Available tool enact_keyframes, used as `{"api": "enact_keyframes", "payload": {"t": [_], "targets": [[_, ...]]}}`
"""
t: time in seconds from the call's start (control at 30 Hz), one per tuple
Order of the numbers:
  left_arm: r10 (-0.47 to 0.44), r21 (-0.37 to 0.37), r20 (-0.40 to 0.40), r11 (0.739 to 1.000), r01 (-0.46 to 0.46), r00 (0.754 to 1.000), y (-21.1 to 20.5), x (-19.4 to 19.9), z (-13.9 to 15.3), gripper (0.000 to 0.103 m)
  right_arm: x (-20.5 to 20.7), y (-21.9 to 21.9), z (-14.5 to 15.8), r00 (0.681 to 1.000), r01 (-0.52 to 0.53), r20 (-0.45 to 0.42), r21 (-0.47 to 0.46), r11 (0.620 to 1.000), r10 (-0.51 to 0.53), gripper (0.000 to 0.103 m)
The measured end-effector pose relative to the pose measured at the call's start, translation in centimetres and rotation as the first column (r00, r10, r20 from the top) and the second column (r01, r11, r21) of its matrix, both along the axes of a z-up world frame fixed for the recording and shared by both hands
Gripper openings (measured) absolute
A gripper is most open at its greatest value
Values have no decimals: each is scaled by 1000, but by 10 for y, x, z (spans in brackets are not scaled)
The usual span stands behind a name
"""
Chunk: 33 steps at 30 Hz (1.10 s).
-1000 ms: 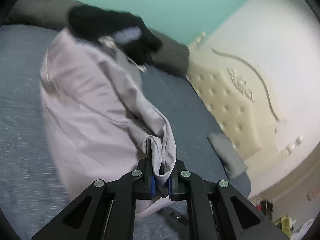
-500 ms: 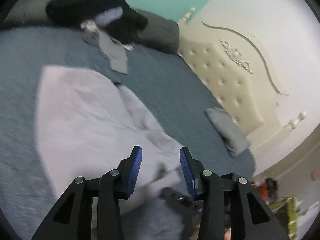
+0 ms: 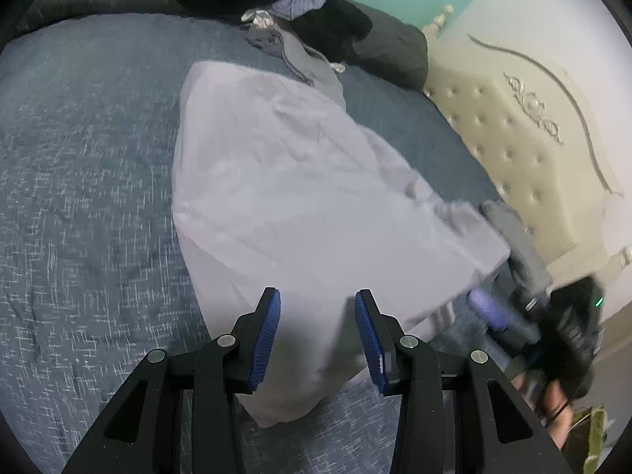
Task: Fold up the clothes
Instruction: 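Grasp the opposite side edge of the jacket with the right gripper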
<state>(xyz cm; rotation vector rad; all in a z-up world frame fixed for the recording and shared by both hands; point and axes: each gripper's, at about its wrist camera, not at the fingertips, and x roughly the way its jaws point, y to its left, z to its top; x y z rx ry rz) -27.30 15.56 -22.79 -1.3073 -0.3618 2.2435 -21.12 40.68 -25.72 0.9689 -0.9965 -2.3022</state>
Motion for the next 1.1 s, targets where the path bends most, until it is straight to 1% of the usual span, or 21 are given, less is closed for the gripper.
{"api": "enact_keyframes", "payload": {"t": [0.07, 0.2, 0.33, 0.43, 0.47, 0.5, 0.57, 0.6, 0.67, 0.7, 0.87, 0.93, 1.03, 1.1], "targets": [[-7, -5, 6, 1000, 7, 1000, 1, 4, -5, 43, -4, -9, 8, 1000, -20, -14, 29, 999, 20, 61], [-15, -10, 11, 1000, 15, 1000, 2, 9, -11, 43, -10, -25, 11, 999, -47, 0, 88, 995, 47, 61], [-31, -25, 10, 999, 31, 999, 7, 11, -17, 43, -23, -25, 3, 1000, 3, 20, 130, 991, -6, 61], [-38, -29, 10, 999, 38, 999, 9, 11, -18, 43, -26, -19, -5, 1000, 23, 5, 121, 992, -24, 61], [-40, -28, 10, 999, 41, 999, 9, 11, -19, 43, -28, -18, -10, 1000, 21, 12, 127, 992, -23, 59], [-44, -28, 10, 999, 44, 999, 9, 11, -18, 43, -30, -18, -14, 1000, 18, 20, 135, 991, -21, 41], [-50, -34, 10, 998, 51, 999, 11, 11, -17, 43, -30, -17, -22, 1000, 5, 25, 121, 993, -8, 22], [-51, -40, 7, 998, 52, 999, 11, 11, -16, 43, -30, -18, -23, 1000, -5, 19, 116, 993, 2, 15], [-47, -47, -2, 998, 47, 999, 10, 13, -12, 43, -29, -20, -21, 1000, -20, -5, 113, 993, 20, 8], [-43, -47, -6, 998, 43, 999, 9, 14, -10, 43, -28, -20, -16, 999, -20, -28, 118, 993, 24, 6], [-25, -44, -18, 999, 24, 1000, 4, 13, -1, 43, -8, -16, 12, 991, 2, -136, 139, 990, 17, 5], [-22, -44, -20, 999, 21, 1000, 4, 12, 2, 43, 0, -9, 12, 991, 13, -136, 129, 992, 5, 5], [-18, -46, -17, 999, 17, 1000, 8, 8, 5, 43, -1, 7, -15, 998, 44, -39, 107, 993, -40, 5], [-20, -56, -12, 998, 19, 1000, 12, 5, 5, 43, -7, 14, -35, 998, 44, 40, 66, 997, -47, 6]]}}
